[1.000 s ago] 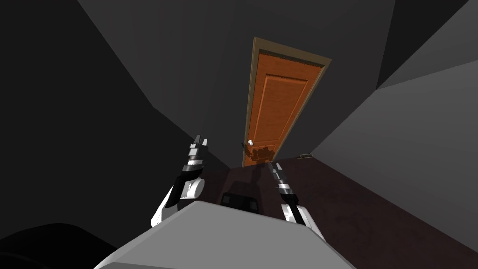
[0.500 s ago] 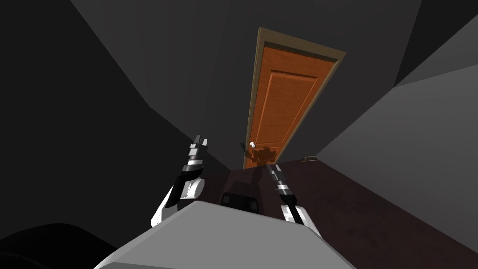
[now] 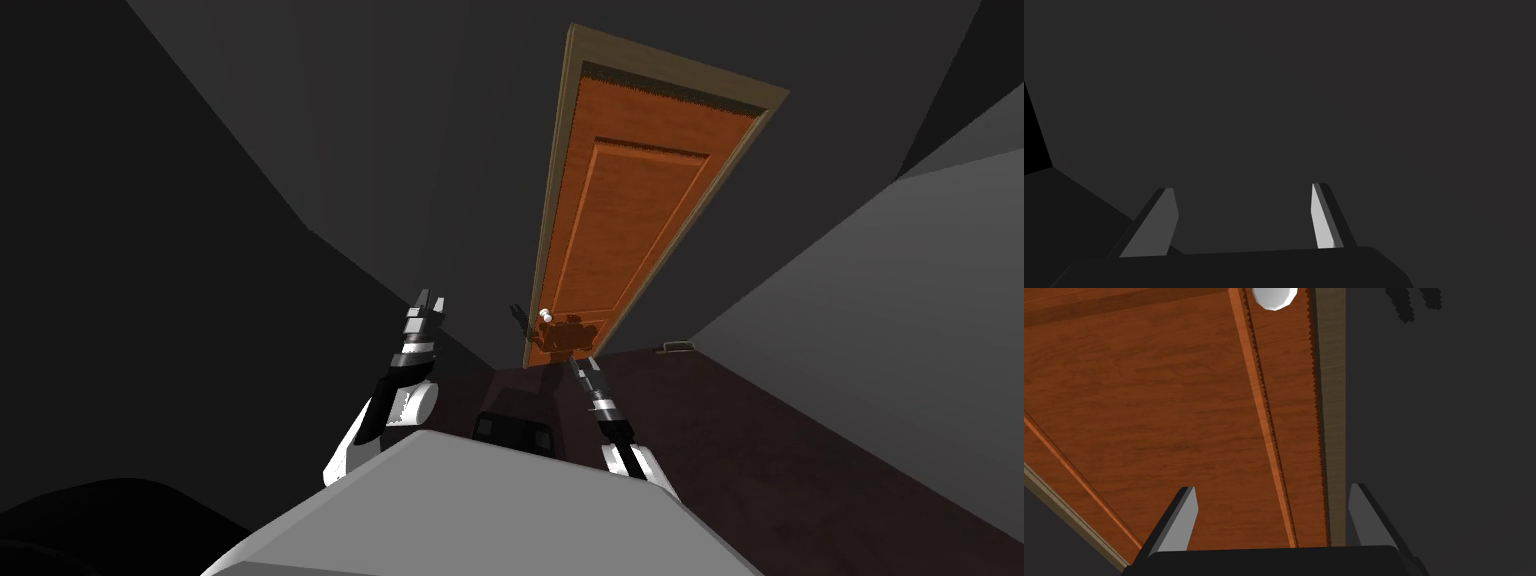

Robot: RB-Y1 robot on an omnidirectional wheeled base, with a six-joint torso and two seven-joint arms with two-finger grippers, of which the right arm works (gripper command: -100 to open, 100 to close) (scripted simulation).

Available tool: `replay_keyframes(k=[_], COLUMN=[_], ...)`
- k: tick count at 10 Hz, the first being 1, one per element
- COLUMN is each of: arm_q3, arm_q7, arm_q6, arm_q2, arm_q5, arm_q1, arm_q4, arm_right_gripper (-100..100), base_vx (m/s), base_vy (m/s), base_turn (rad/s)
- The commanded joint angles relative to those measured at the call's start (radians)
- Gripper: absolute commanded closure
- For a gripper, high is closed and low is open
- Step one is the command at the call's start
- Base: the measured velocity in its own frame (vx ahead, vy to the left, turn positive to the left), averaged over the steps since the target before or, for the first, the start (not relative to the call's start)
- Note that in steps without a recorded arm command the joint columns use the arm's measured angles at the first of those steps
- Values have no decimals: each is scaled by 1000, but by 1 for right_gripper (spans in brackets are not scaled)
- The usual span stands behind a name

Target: Pull the door open

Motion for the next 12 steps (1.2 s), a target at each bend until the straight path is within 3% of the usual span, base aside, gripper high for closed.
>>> replay_keyframes(k=[1,5,12], arm_q3=[-6,-31,-62], arm_q7=[22,95,185], arm_q6=[-10,-45,-88], arm_q2=[3,13,30], arm_q5=[13,64,125], arm_q1=[-10,-41,-80], arm_q4=[29,137,268], arm_right_gripper=[-100,-100,-100], base_vx=[104,150,130], base_vy=[12,13,-7], base_turn=[33,48,32])
